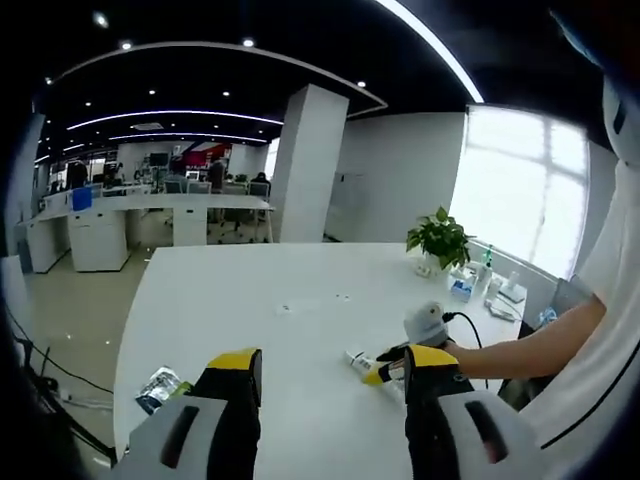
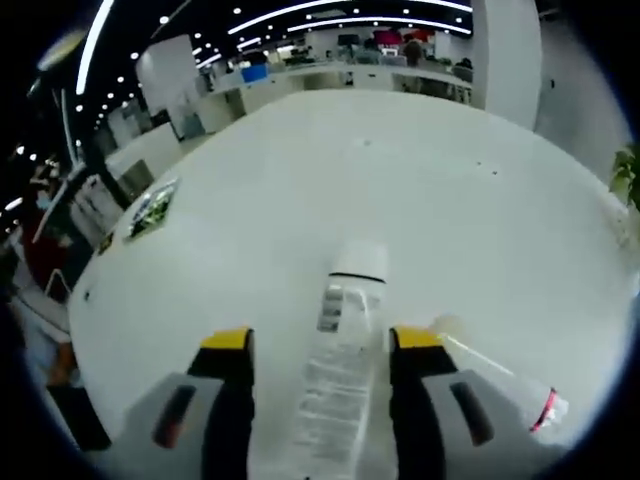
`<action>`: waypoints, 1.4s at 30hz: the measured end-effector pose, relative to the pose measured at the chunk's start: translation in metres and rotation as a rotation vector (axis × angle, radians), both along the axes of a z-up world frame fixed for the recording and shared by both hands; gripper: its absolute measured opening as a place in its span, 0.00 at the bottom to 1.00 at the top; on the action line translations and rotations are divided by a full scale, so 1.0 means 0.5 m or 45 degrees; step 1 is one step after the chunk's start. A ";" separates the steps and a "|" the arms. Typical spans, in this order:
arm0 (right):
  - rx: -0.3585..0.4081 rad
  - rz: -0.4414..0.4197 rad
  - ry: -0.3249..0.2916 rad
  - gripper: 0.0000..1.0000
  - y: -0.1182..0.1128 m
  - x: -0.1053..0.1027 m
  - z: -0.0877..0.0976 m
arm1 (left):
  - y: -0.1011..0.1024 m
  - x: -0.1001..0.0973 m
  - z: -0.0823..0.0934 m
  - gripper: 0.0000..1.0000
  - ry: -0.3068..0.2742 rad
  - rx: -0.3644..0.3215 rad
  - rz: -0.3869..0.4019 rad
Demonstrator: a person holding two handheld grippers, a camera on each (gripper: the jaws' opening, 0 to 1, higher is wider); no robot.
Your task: Arrange the skincare products in the storage area until every visible bottle or jar stands upright without overlapping.
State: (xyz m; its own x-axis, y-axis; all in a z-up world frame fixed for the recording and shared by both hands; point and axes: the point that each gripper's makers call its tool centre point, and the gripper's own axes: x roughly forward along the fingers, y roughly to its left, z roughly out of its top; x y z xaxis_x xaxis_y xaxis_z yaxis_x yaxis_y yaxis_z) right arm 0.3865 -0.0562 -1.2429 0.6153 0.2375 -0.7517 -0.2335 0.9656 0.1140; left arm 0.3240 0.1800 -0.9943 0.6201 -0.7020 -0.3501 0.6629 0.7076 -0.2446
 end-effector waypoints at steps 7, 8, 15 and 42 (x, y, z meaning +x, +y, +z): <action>-0.134 0.093 0.048 0.44 -0.009 -0.022 -0.032 | -0.002 -0.009 0.001 0.59 -0.003 0.007 0.008; -0.153 0.107 0.055 0.42 -0.011 -0.024 -0.035 | -0.002 -0.010 0.001 0.59 -0.003 0.009 0.008; -0.152 0.142 -0.008 0.33 -0.013 -0.022 -0.032 | -0.011 -0.017 0.004 0.59 0.003 0.014 0.010; 0.098 0.249 -0.112 0.04 0.025 -0.026 0.050 | -0.044 0.001 0.023 0.58 0.004 -0.022 -0.005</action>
